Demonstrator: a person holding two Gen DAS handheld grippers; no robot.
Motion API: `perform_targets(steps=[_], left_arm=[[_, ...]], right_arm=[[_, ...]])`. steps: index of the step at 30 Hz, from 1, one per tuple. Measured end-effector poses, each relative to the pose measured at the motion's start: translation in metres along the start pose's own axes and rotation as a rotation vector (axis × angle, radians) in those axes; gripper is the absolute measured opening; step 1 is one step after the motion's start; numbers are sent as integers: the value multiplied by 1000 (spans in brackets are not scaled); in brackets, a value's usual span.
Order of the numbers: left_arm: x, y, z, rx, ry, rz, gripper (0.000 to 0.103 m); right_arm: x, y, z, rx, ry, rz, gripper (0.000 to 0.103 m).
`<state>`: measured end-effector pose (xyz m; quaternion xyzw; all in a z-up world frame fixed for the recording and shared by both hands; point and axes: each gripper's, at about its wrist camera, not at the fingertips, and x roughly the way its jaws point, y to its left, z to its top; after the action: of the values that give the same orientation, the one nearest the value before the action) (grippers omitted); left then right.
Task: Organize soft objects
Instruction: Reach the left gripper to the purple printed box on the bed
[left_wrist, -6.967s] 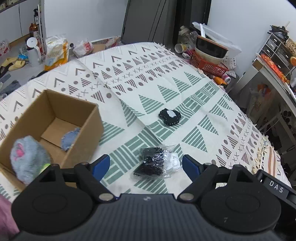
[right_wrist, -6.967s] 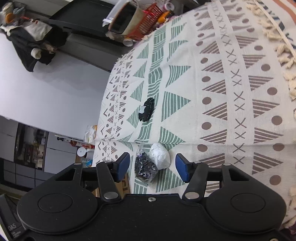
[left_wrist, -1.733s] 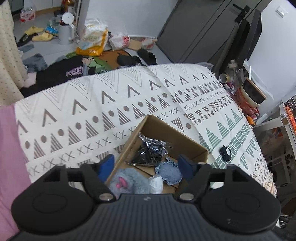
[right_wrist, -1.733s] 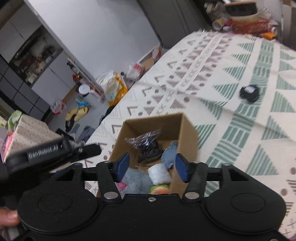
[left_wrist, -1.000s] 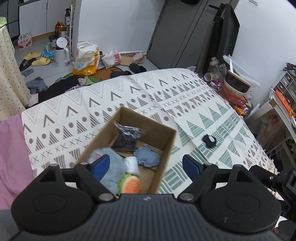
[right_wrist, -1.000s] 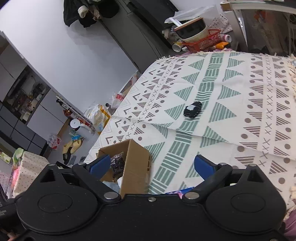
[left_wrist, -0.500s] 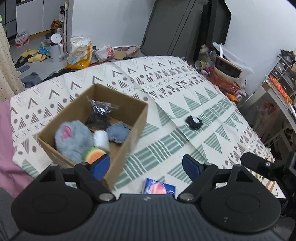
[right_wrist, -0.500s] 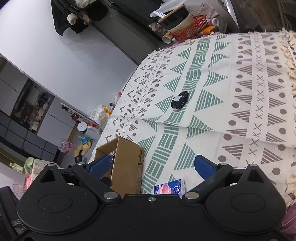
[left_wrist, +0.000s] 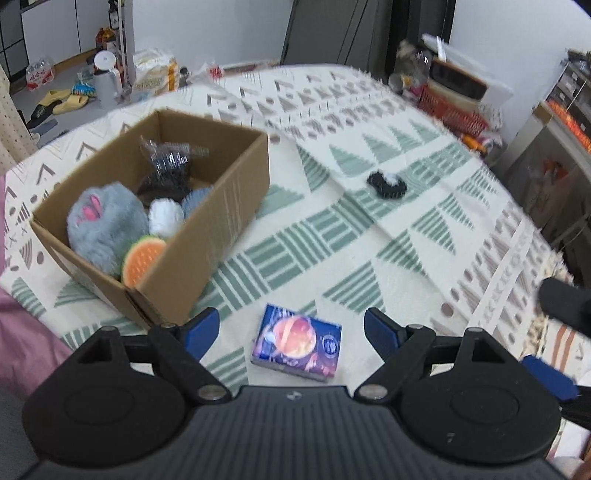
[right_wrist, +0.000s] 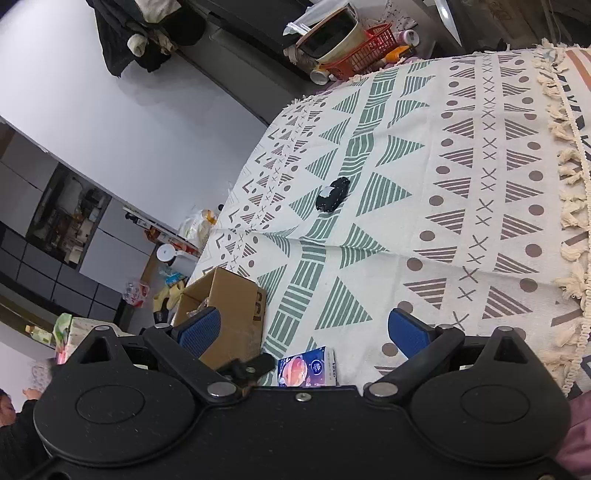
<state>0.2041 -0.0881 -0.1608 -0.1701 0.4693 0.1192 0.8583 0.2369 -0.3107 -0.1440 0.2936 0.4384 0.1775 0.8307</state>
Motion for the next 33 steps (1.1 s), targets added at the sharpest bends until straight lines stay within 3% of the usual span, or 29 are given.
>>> perform_targets(steps=[6, 16, 23, 27, 33], left_arm=[[24, -8, -11, 14, 39, 40, 84], [52, -16, -21, 19, 81, 62, 84], [73, -21, -27, 46, 105, 114, 84], [79, -17, -24, 16, 99, 109, 75], [76, -20, -6, 4, 78, 94, 74]], right_arm=[[3, -6, 3, 9, -3, 24, 96], [18, -20, 10, 49, 4, 13, 82], [29, -24, 19, 66, 7, 4, 81], [36, -27, 21, 74, 19, -3, 79], [51, -26, 27, 85, 40, -17, 76]])
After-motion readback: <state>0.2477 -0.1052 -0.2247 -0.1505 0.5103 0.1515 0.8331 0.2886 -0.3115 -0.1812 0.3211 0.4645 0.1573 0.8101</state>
